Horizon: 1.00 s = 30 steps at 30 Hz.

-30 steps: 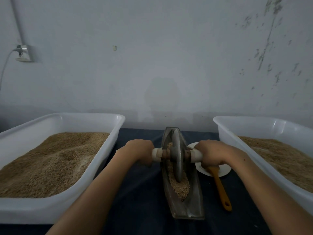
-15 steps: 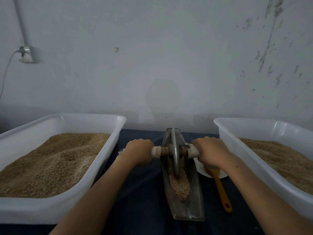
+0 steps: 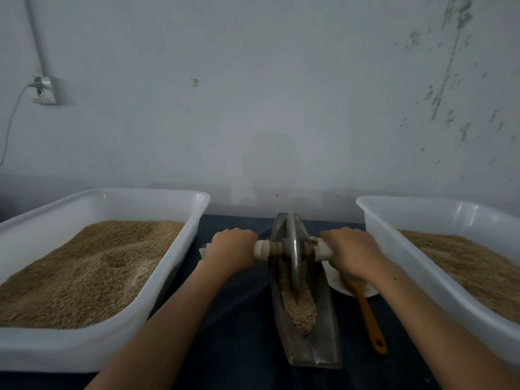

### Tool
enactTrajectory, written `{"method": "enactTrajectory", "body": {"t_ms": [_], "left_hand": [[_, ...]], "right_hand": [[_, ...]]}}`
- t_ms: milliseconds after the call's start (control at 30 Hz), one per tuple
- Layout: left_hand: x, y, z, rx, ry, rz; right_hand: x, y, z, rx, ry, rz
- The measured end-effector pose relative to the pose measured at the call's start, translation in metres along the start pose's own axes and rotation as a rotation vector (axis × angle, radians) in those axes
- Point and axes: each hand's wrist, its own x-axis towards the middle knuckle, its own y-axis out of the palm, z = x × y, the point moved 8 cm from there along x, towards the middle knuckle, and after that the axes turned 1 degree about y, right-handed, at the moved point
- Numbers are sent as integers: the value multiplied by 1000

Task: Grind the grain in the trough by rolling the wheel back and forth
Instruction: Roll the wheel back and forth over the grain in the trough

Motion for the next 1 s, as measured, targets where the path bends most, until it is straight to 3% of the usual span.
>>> {"method": "enactTrajectory", "body": {"t_ms": [67,167,233,400,533,667,867,1000], "left_hand": [[-1,-4,-1,12,-8,-111],[-2,-8,-3,34,-2,-150],[0,-7,-4,53,12,-88],[-1,7,-3,-1,-2,261],[-3,9,-4,-26,-11,305],[-1,4,-3,-1,1,193],[0,-2,1,13,-22,-55],[2,-1,0,23,-10,-29]], "right_hand": [[0,-1,0,-4,0,-101],[0,1,-2,9,-10,-104],[1,4,-4,20,-3,0],[-4,15,-5,61,-1,344],[-8,21,-8,135,23,415],[-4,16,-6,98,0,301],[-3,-6,3,-2,-22,-153],[-2,-5,1,16,-22,-93]]}}
